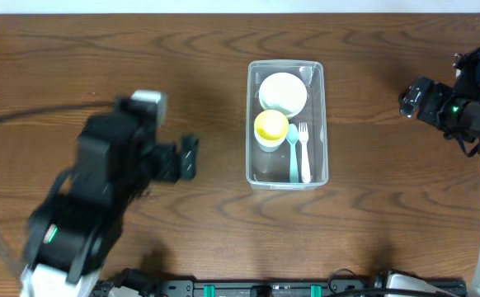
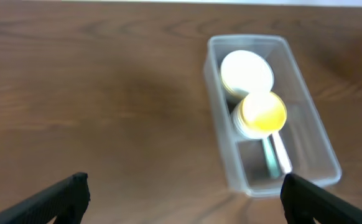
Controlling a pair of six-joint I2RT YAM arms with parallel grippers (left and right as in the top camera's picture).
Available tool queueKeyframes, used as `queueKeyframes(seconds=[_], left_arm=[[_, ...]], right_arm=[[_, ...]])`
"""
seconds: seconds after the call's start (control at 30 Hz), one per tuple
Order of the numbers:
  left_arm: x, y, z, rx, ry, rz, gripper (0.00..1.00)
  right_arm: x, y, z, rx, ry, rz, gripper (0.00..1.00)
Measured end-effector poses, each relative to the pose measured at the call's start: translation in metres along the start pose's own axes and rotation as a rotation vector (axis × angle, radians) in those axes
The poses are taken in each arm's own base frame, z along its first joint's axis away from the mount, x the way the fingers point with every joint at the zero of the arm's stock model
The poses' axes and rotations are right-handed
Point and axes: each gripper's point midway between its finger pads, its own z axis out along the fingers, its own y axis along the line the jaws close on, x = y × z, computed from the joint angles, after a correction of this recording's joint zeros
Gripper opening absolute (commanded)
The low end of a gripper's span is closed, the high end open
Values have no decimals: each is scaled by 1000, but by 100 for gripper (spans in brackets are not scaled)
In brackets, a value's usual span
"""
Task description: Pack container
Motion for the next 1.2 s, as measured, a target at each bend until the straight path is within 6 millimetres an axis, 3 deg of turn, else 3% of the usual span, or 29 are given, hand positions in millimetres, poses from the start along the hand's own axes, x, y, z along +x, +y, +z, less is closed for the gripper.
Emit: queueKeyframes(seconds=[0.2, 0.37, 0.63, 0.83, 1.2], left_arm=[[2, 18, -58, -84, -156, 94, 98], [16, 27, -67, -130, -125, 220, 98], [37, 38, -45, -173, -48, 293, 98], [48, 54, -18, -214, -147, 247, 98], [115, 77, 19, -231, -178, 188, 98]], right_arm=[[0, 0, 0, 0, 0, 0, 99], [0, 0, 0, 0, 0, 0, 99], [0, 0, 0, 0, 0, 0, 99], [0, 0, 0, 0, 0, 0, 99], [0, 0, 0, 0, 0, 0, 99]])
